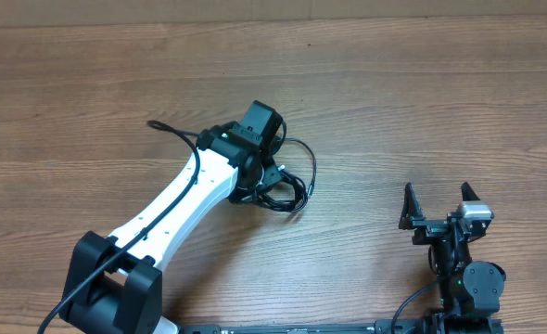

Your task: Untangle cables

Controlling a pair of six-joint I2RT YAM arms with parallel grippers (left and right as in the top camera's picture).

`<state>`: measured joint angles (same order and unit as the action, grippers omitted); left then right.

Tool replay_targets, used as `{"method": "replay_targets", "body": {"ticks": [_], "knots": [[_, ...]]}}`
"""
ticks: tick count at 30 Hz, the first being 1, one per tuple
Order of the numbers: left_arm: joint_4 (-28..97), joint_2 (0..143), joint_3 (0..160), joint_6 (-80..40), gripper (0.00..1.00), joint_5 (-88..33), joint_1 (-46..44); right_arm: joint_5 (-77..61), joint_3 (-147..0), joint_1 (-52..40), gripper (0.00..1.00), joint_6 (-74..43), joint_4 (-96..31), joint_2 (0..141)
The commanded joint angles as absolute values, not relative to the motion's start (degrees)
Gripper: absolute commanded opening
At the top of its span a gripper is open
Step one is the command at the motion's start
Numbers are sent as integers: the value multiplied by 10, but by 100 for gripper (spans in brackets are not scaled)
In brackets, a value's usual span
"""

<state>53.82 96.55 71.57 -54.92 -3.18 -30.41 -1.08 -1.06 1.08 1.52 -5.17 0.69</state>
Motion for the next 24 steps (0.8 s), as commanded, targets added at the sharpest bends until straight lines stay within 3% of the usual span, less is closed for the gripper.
{"method": "replay_targets", "body": {"ticks": [1,7,10,12,16,20,22,24], "knots": [[538,967,696,-634,4,-24,-309,-9,-4,13,100,18,-48,2],[557,967,672,-753,6,-25,-309,-9,-4,13,100,18,-48,2],[557,967,672,-752,9,-25,-309,-9,-4,13,100,18,-48,2],[556,967,672,-744,20,-25,-309,-9,-4,13,100,18,-48,2],[547,967,672,-654,47,-22,-306,-9,-4,13,100,18,-48,2],[514,967,672,-486,54,-19,-299,-9,-4,13,100,18,-48,2],[492,967,672,-340,70,-19,-293,-9,-4,13,100,18,-48,2],[478,967,672,-268,69,-18,-291,-9,-4,13,100,18,-48,2]]}}
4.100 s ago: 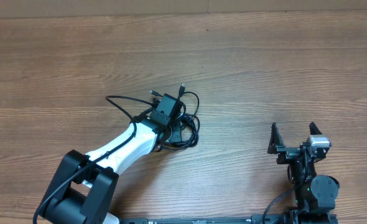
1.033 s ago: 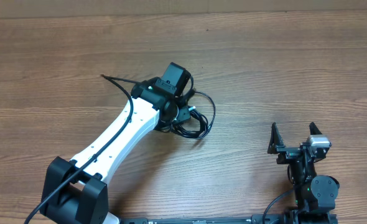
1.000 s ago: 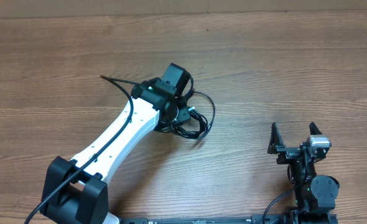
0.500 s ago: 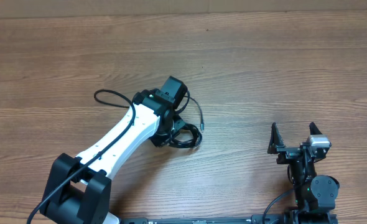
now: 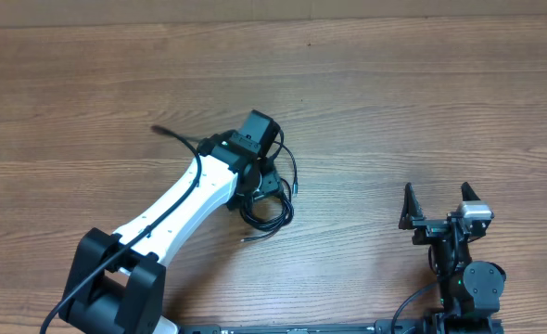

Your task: Untangle cables

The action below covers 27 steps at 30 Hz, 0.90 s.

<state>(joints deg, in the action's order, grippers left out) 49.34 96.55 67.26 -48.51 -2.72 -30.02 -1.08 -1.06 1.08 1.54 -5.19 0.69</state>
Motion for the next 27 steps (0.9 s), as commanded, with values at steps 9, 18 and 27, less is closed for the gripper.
{"method": "replay_targets", "body": {"ticks": [9,18,27], "knots": [[432,967,672,74,64,-91,-300,-9,-4,13,100,18,-48,2],[399,979,672,-3,71,-166,-320,-9,-4,13,100,18,-48,2],[417,1000,672,-320,48,-164,-354,-9,-4,13,100,18,-48,2]]}}
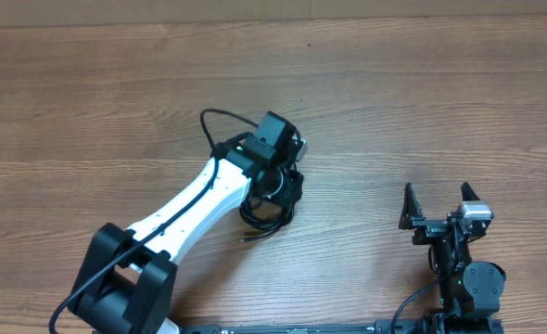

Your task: Untangle cables

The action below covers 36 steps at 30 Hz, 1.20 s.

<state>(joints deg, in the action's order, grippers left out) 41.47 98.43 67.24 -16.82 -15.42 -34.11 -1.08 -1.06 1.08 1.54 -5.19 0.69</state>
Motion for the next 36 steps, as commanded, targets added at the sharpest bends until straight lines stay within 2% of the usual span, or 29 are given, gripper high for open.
{"method": "replay_targets", "body": {"ticks": [1,7,10,13,17,27,36], "knots": [[416,1004,672,-340,49,-163,-357,-9,-4,13,100,18,-48,2],[415,1042,672,-390,47,-158,-369,-9,-4,13,100,18,-48,2],[408,1069,672,-391,41,-134,-369,-9,-4,13,100,18,-48,2],[390,1092,672,-390,31,-132,-369,-9,-4,13,100,18,-48,2],[376,1096,672,-390,4,-137,-369,-9,-4,13,100,18,-48,2],[366,1085,695,-317,4,-186,-365,-9,-4,13,100,18,-48,2],[420,1056,742,-276,4,-184,-359,-9,-4,13,100,18,-48,2]]}}
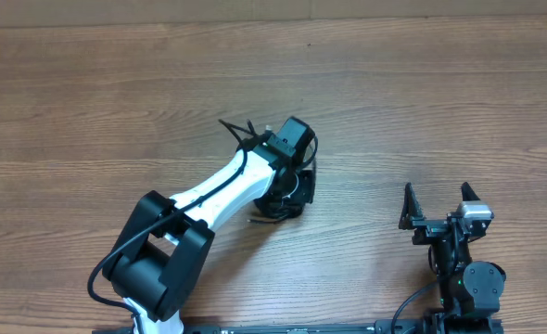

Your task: Untangle cables

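A bundle of thin black cables (pixel 275 208) lies tangled on the wooden table just left of centre, with a loose end poking out at its lower left. My left gripper (pixel 298 182) points down into the top of the bundle and appears shut on the cables, though the wrist and its camera hide the fingers. The arm's own black cable loops up beside the wrist. My right gripper (pixel 438 206) rests open near the front right, well away from the bundle, with nothing between its fingers.
The white left arm (pixel 220 199) slants from its base (pixel 153 271) at the front left up to the bundle. The wooden table (pixel 422 102) reaches to the far edge at the top of the view.
My left gripper has moved a little to the right, and the cable bundle has shifted right with it. The arm's base link has swung further right. The right arm has not moved.
My left gripper was on the bundle left of centre, with a wide cable loop spread to its right. Then the loop was drawn in and a loose end lay below. Since then gripper and bundle have stood further right at each moment. The right gripper stayed open and still.
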Controlling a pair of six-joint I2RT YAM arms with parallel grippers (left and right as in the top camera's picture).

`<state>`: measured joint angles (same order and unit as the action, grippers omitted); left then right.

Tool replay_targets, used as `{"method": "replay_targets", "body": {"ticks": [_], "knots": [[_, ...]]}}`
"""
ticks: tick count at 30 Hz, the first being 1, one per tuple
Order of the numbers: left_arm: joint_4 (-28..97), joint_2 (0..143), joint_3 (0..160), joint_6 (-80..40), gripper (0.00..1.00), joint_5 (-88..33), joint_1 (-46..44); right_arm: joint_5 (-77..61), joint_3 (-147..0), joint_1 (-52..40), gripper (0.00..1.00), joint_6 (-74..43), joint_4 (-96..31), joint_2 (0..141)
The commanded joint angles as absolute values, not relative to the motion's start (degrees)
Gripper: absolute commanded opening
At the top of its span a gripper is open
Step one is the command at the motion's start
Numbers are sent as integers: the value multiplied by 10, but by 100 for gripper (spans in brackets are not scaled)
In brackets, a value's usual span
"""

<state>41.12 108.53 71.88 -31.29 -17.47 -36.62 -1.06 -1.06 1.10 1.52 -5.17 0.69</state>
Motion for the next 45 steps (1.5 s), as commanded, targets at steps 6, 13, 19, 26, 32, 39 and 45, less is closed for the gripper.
{"method": "replay_targets", "body": {"ticks": [6,13,19,26,32,39,45], "knots": [[427,1026,744,-270,4,-175,-357,-9,-4,13,100,18,-48,2],[429,1003,744,-267,4,-159,-355,-9,-4,13,100,18,-48,2],[434,1003,744,-268,4,-145,-355,-9,-4,13,100,18,-48,2],[435,1003,744,-268,4,-135,-355,-9,-4,13,100,18,-48,2],[441,1002,745,-292,4,-136,-351,-9,-4,13,100,18,-48,2],[505,1002,748,-533,4,-142,-337,-9,-4,13,100,18,-48,2],[544,1002,747,-722,4,-147,-342,-9,-4,13,100,18,-48,2]]}}
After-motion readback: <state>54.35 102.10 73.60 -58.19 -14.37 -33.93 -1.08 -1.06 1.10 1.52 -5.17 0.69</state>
